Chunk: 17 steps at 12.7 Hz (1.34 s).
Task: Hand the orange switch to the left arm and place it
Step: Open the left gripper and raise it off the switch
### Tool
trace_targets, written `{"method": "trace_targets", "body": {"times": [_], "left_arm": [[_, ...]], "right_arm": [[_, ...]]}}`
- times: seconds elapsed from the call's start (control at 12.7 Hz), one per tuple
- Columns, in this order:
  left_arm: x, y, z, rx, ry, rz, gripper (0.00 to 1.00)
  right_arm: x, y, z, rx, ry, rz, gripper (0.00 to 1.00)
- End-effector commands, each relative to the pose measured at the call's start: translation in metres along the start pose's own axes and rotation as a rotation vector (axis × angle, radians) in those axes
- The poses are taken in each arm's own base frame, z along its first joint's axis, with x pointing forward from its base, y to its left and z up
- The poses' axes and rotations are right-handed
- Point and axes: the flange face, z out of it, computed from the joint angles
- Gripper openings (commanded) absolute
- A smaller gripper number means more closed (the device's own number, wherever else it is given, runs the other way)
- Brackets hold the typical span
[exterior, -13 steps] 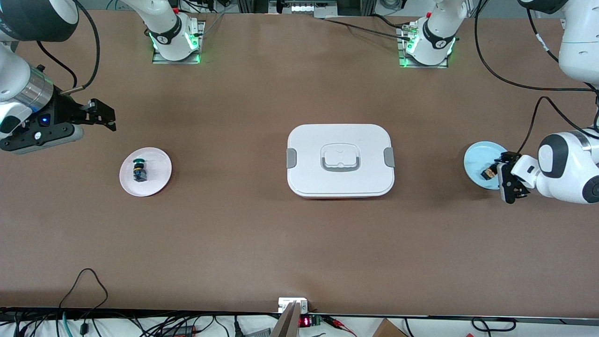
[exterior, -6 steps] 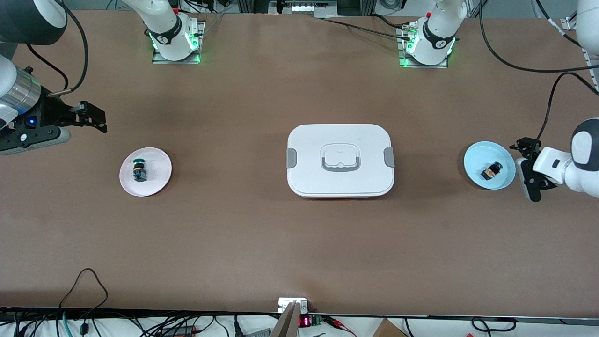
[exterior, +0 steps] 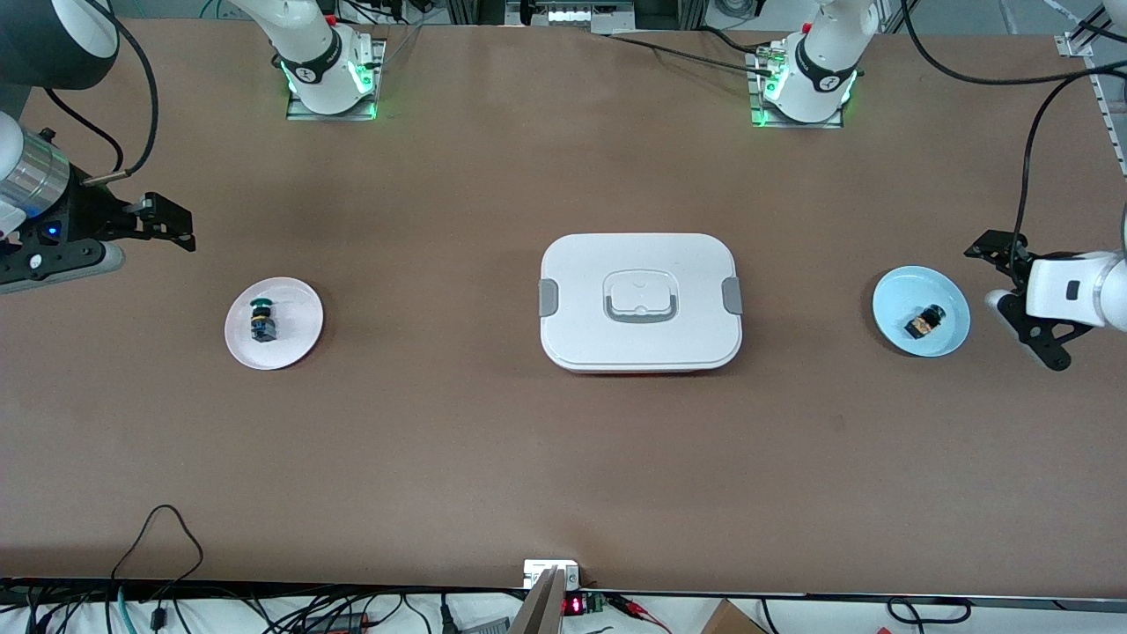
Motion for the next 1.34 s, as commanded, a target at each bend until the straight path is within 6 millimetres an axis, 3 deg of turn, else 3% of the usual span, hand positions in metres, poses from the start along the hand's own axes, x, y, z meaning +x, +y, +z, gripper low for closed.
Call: {"method": "trace_targets", "body": {"times": [0.0,0.08,0.24,0.39,0.55,0.79,1.26], "left_arm": [[-0.010,0.045,-0.044,0.024,0.000,-0.167,1.00],[-0.010,0.071,-0.059,0.061,0.021,-0.220,1.00],[-0.011,0.098,-0.076,0.071,0.087,-0.277,1.00],[-0.012,0.116,-0.085,0.165,0.240,-0.468,1.00],[-0.022,0.133,-0.082,0.189,0.357,-0.645,1.00],[-0.035,0.143,-0.072,0.194,0.417,-0.662,1.00],[-0.018,0.138,-0.073,0.142,0.431,-0.654,1.00]], "right_arm": [[0.001,-0.002,-0.003,-0.007,0.007,0.010,1.00],[0.001,-0.003,-0.003,-0.007,0.007,0.023,1.00],[0.002,-0.010,-0.004,-0.006,0.009,0.064,1.00],[0.005,-0.029,-0.009,-0.006,0.017,0.068,1.00],[0.006,-0.036,-0.010,-0.015,0.019,0.088,1.00],[0.007,-0.035,-0.010,-0.017,0.020,0.091,1.00],[0.009,-0.036,-0.013,-0.015,0.043,0.089,1.00]]}}
